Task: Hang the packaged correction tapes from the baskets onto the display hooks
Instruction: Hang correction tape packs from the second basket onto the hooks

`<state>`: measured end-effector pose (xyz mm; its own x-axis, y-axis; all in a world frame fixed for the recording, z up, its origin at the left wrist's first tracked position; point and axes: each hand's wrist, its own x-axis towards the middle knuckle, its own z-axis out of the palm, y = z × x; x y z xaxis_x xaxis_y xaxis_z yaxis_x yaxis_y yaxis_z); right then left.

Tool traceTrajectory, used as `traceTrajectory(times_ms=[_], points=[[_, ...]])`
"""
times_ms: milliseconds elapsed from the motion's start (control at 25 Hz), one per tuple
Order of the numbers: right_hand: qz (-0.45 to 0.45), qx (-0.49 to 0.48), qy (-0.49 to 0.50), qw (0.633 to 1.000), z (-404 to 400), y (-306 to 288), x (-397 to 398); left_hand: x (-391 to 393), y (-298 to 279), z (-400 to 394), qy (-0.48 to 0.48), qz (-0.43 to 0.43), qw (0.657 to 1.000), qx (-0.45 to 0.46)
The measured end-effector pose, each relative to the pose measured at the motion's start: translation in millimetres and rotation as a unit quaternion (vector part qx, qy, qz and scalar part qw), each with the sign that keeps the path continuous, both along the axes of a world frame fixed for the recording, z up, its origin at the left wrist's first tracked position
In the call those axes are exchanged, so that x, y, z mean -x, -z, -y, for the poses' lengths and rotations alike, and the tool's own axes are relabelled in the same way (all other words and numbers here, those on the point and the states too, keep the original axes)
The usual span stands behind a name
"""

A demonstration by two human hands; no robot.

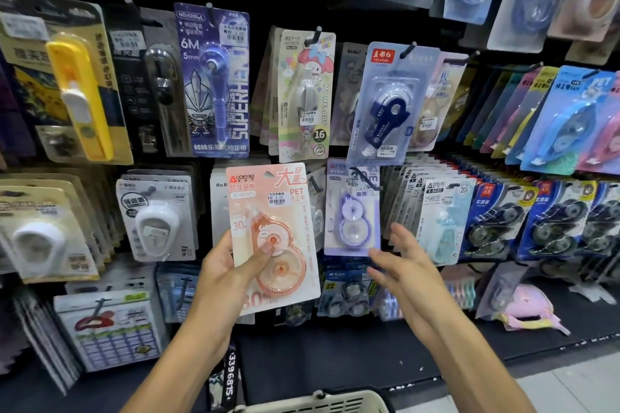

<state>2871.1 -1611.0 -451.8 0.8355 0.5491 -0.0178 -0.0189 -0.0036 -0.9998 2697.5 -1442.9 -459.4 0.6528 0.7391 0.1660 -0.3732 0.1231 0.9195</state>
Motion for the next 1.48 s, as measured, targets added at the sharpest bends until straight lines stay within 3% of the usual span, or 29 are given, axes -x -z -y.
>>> traceTrajectory(times_ms=[160,280,320,360,440,480,720,840,1040,1120,1200,1240,1280,1360,1440,1480], points=[[0.067,-0.02,-0.136,0.988,-16.5,19.0,39.9,-13.0,3.2,11.5,0.032,-0.006,0.999,-0.026],[0.049,-0.112,-0.099,0.987,-28.5,27.7,53.5,-16.3,-0.9,19.1,0.04,-0.072,0.99,-0.119],[0.048,-0.132,-0.052,0.989,-26.0,24.8,49.8,-13.5,-1.3,15.7,0.012,-0.125,0.97,-0.207],[0.044,-0.142,-0.004,0.989,-20.4,21.2,43.3,-9.6,0.4,9.5,-0.041,-0.192,0.929,-0.313],[0.028,-0.145,0.077,0.986,-1.6,17.3,24.5,-1.5,2.5,-3.7,-0.157,-0.298,0.804,-0.489],[0.033,-0.136,0.105,0.985,8.7,16.8,15.9,-0.1,2.1,-10.0,-0.175,-0.337,0.764,-0.522],[0.056,-0.075,0.138,0.986,36.7,20.1,1.1,2.2,11.2,-25.8,-0.103,-0.484,0.687,-0.532],[0.061,-0.038,0.151,0.986,37.2,20.5,-5.4,2.5,14.5,-29.2,-0.095,-0.481,0.687,-0.536],[-0.025,-0.026,0.027,0.999,0.9,15.5,-12.0,8.8,28.9,-21.5,-0.108,-0.429,0.704,-0.555],[-0.013,0.021,0.015,1.0,-0.8,38.2,-4.2,16.2,47.5,-9.2,-0.086,-0.402,0.746,-0.524],[-0.059,0.103,-0.051,0.992,5.4,88.8,21.9,21.8,78.8,0.1,0.026,-0.436,0.778,-0.452],[-0.091,0.159,-0.095,0.978,10.6,119.5,38.0,24.8,99.1,4.6,0.103,-0.467,0.773,-0.417],[-0.102,0.239,-0.145,0.955,16.5,153.4,52.8,29.0,123.2,9.1,0.187,-0.508,0.741,-0.398],[-0.033,0.432,-0.284,0.855,33.5,223.6,79.9,48.2,180.6,19.4,0.34,-0.593,0.626,-0.375],[0.09,0.537,-0.398,0.738,52.2,279.4,97.0,74.5,230.1,22.9,0.425,-0.66,0.519,-0.338],[0.135,0.545,-0.395,0.727,59.1,294.9,101.6,85.4,249.0,20.8,0.438,-0.68,0.494,-0.317]])
